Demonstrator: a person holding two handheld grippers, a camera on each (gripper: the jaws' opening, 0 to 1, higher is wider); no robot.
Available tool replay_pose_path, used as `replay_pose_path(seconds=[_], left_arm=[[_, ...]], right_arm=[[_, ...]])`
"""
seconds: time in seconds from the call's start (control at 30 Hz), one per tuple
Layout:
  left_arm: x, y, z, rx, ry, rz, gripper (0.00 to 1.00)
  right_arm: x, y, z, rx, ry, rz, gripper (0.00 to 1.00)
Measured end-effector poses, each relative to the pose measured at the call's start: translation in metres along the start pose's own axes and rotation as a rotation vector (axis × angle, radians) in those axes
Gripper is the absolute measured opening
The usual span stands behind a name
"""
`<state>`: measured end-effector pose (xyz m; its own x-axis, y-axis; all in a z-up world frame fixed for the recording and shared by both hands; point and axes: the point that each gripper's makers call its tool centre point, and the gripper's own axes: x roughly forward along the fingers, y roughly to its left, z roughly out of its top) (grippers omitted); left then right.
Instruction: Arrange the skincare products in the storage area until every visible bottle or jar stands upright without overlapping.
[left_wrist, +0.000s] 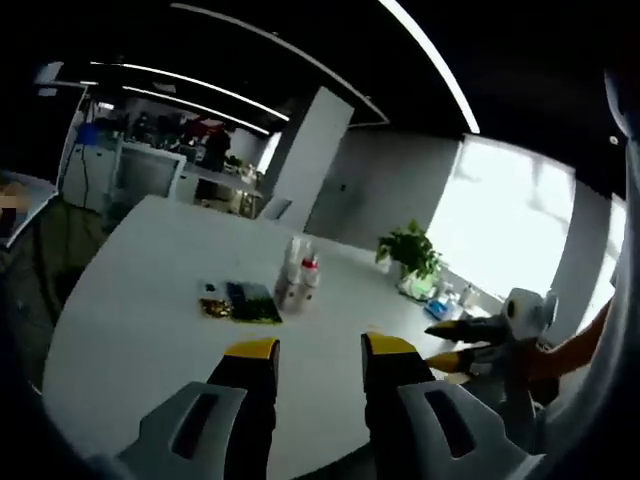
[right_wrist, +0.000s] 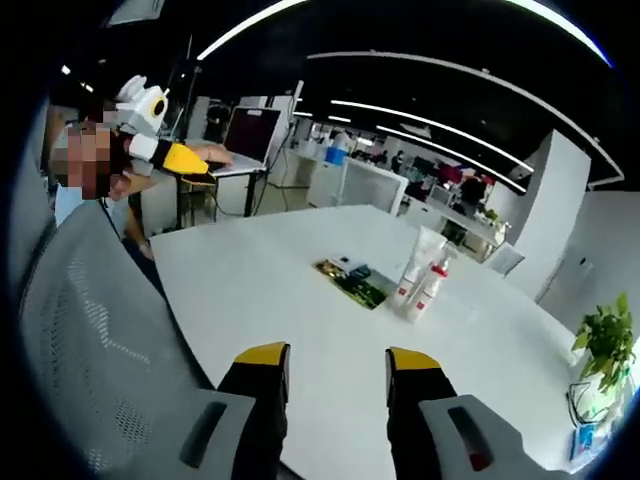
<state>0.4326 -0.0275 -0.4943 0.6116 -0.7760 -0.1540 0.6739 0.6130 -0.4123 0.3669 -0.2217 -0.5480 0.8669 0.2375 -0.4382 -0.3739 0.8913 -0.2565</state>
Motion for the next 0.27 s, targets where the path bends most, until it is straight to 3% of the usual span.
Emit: replay_pose_path(seconds=[0.07,0.17,0.27], left_arm=[[0.004,-0.008,-0.001,0.007,-0.011,0.002,0.29],[0.011,-0.018,-0.006,0.134,0.040,0.035,0.27],[0.017,-0.032,0.000,0.162,-0.002,-0.003,0.28]], right_arm=[[-0.001,0.000,0.004,0.033,-0.023,0.012,0.37],[-0.003,0.002,0.015,0.114,-0.079,0.040,0.40],[-0.005,-0.002,0.022,0.187,-0.118,0.056,0.47]])
